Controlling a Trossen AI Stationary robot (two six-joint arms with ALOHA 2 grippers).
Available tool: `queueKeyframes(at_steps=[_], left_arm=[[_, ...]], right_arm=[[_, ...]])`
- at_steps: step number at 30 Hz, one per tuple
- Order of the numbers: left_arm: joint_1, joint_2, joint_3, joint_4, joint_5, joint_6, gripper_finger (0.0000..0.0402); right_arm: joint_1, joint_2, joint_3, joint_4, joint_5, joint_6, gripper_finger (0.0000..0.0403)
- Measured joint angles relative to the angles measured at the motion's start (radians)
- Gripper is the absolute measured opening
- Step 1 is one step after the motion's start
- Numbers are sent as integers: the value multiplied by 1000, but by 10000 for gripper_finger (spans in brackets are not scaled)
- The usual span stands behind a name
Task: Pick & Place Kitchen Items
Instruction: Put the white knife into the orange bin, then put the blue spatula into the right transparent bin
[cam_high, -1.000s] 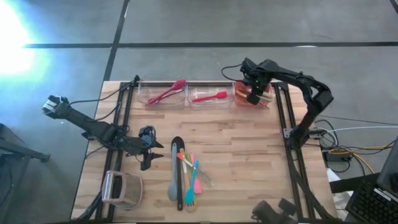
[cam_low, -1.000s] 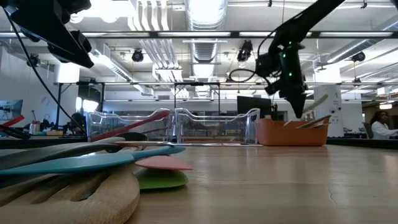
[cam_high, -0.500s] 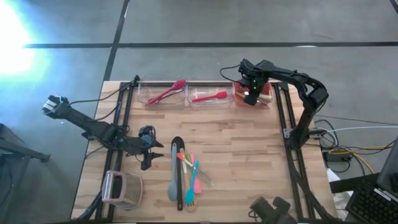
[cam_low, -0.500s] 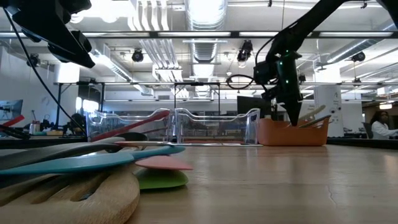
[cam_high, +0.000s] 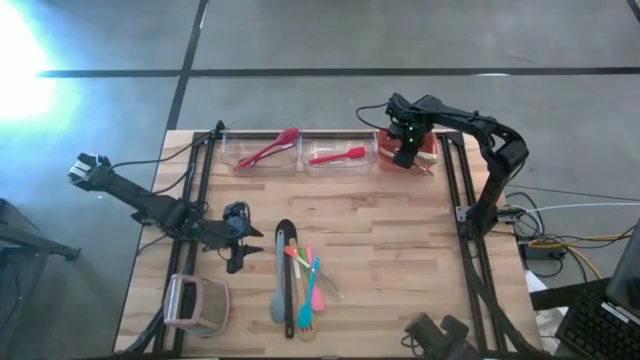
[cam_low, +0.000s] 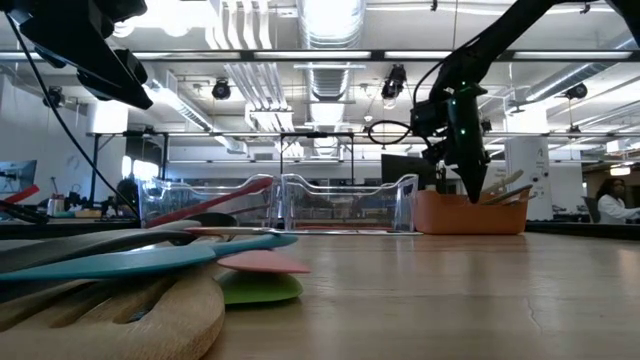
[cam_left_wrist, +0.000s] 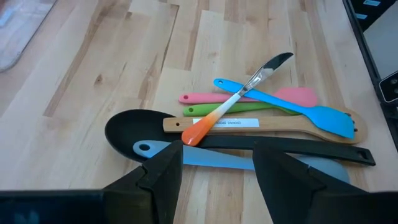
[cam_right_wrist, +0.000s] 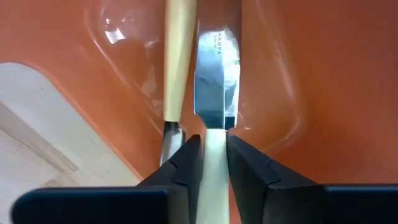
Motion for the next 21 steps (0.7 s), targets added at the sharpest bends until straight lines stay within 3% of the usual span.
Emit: queueKeyframes(at_steps=[10, 21], left_arm=[[0, 0, 0, 0, 0, 0, 197], [1, 0, 0, 0, 0, 0, 197]], right_arm=[[0, -4, 0, -1, 0, 7, 116], [18, -137, 0, -5, 1, 35, 88]])
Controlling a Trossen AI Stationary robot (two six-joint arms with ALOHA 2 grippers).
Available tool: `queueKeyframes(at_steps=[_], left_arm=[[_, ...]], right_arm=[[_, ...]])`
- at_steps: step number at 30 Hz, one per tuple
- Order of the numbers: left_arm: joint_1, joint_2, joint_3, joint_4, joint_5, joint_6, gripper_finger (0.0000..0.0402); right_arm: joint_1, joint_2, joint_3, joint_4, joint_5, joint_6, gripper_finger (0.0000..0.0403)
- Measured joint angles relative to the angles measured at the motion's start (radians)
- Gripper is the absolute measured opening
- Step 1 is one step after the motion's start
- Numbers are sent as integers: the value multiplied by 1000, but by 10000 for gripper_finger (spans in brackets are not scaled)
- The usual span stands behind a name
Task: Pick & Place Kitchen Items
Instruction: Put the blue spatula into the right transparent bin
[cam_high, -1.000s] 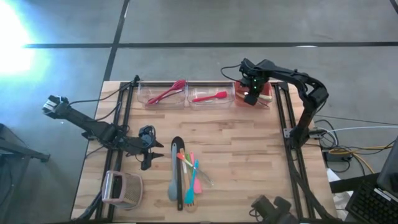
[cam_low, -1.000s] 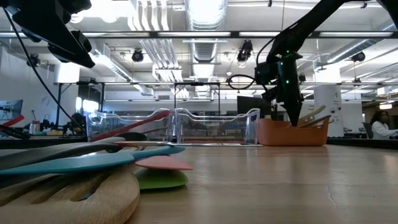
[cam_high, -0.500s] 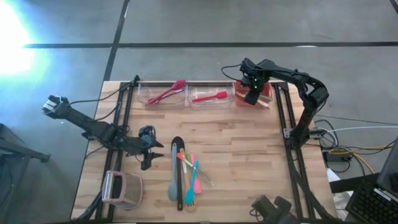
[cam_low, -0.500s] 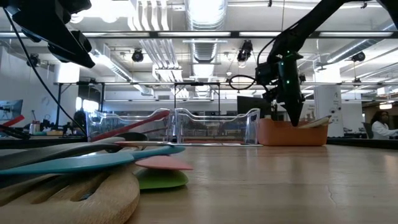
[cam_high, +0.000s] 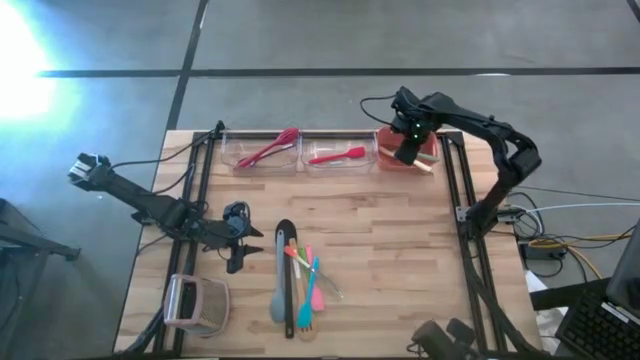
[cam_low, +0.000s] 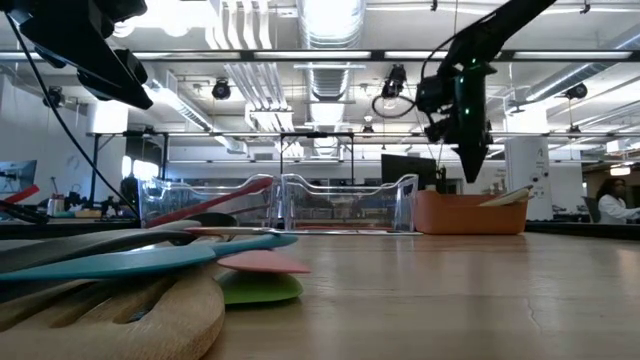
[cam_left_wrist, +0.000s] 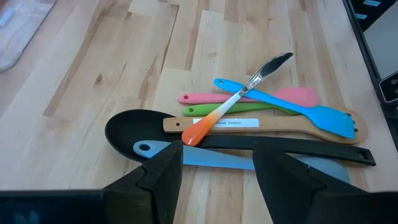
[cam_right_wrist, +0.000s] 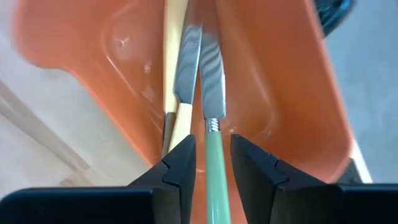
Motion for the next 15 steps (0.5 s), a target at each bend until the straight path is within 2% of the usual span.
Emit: queueKeyframes(at_steps=[8, 15], left_arm=[[0, 0, 0, 0, 0, 0, 197], [0, 0, 0, 0, 0, 0, 197]], right_arm=[[116, -155, 0, -17, -15, 66, 65], [325, -251, 0, -9, -53, 173, 61]])
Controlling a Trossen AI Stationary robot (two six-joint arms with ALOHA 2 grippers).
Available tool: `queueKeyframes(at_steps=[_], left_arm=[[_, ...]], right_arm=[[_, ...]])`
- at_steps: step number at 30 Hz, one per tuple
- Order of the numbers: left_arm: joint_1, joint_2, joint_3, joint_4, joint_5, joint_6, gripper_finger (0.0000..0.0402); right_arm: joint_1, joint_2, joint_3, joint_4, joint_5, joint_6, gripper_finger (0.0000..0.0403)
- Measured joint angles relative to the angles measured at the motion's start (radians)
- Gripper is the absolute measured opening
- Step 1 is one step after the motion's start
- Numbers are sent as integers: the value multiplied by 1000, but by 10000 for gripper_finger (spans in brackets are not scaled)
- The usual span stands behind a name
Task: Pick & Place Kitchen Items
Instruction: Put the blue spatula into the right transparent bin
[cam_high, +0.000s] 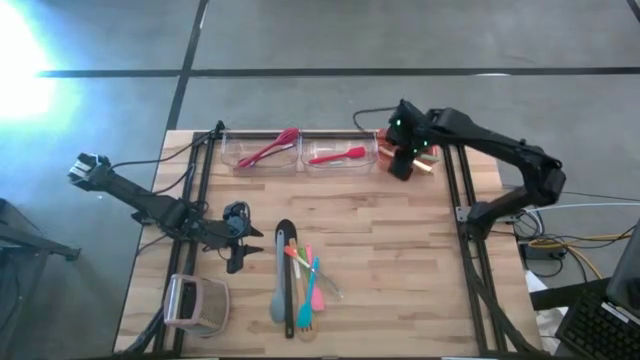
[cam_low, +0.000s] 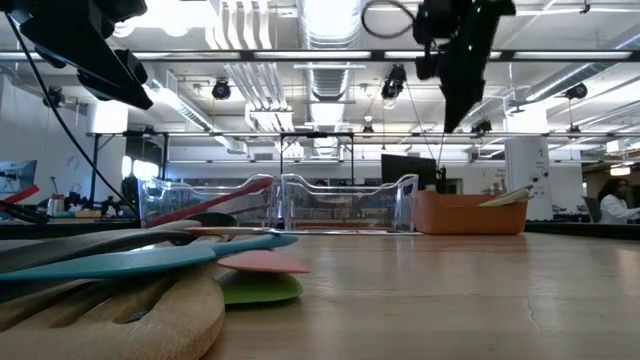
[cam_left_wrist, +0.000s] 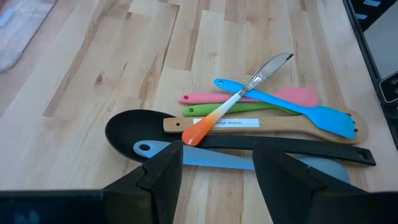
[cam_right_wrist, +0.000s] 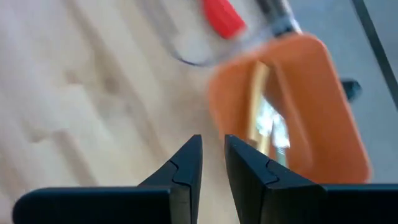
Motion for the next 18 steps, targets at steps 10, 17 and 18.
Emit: queueKeyframes(at_steps=[10, 17, 18], left_arm=[[0, 0, 0, 0, 0, 12, 197], [0, 0, 0, -1, 0, 12, 197], [0, 0, 0, 0, 0, 12, 197]], right_arm=[[420, -15, 0, 197, -1, 165, 72], [682, 50, 0, 433, 4, 235, 81], [712, 64, 0, 466, 6, 241, 82]])
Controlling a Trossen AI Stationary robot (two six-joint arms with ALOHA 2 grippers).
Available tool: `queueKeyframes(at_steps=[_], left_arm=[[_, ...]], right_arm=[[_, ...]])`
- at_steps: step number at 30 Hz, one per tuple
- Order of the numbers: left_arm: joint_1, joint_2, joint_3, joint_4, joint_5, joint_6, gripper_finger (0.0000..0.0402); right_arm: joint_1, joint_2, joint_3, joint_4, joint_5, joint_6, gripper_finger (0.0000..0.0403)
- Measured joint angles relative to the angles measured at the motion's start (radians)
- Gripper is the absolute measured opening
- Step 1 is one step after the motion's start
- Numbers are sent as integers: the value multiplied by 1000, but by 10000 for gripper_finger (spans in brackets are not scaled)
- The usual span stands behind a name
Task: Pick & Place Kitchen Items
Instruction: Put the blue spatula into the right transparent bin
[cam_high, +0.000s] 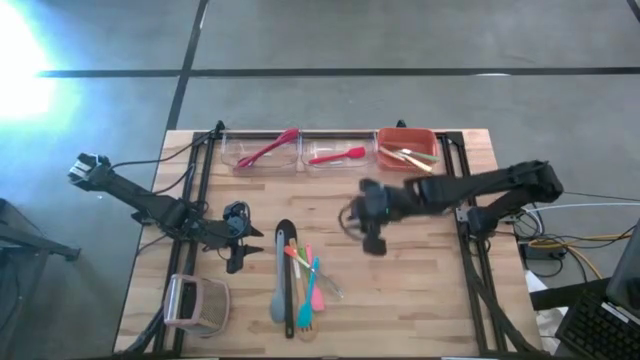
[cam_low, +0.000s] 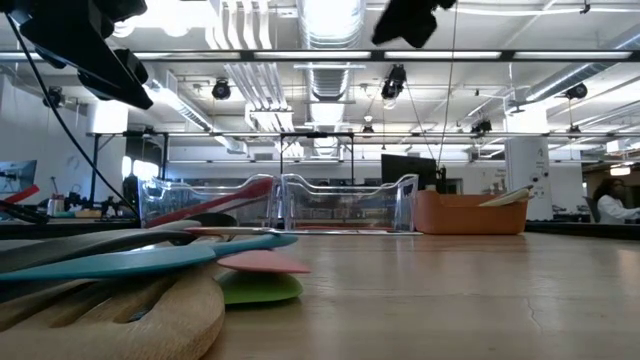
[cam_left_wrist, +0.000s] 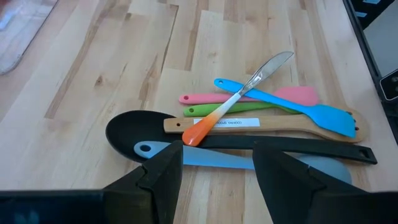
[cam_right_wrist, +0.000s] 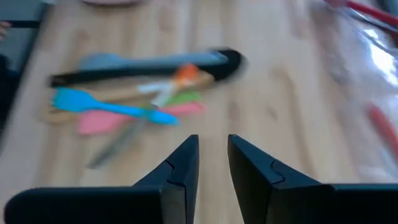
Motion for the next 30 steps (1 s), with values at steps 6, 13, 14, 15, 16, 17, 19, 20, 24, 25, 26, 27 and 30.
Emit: queueKeyframes(at_steps=[6, 13, 14, 15, 16, 17, 19, 20, 24, 25, 26, 27, 30], left_arm=[[0, 0, 0, -1, 0, -3, 197], [0, 0, 0, -2, 0, -5, 197], [0, 0, 0, -1, 0, -5, 197], [0, 0, 0, 0, 0, -5, 197], [0, 0, 0, -1, 0, -5, 197], [0, 0, 0, -2, 0, -5, 197], [0, 0, 0, -1, 0, -5, 197], [0, 0, 0, -1, 1, -5, 197], [0, 0, 0, -1, 1, -5, 197], [0, 0, 0, -2, 1, -4, 197], [0, 0, 0, -1, 2, -3, 197], [0, 0, 0, -1, 2, -2, 197], [0, 0, 0, -1, 3, -3, 197]], right_arm=[[132, 119, 2, 172, 2, 47, 92], [214, 301, 68, 215, 5, 171, 109], [222, 330, 85, 210, 5, 176, 113], [230, 357, 103, 206, 5, 178, 116], [236, 386, 124, 200, 4, 179, 119], [242, 412, 146, 183, 3, 180, 123], [251, 458, 194, 146, 1, 193, 131], [253, 477, 216, 143, 0, 202, 135], [265, 564, 304, 132, -41, 202, 148], [266, 586, 327, 126, -58, 199, 151], [269, 608, 352, 117, -75, 192, 152], [270, 627, 377, 104, -87, 181, 154], [272, 687, 459, 18, -101, 144, 155]])
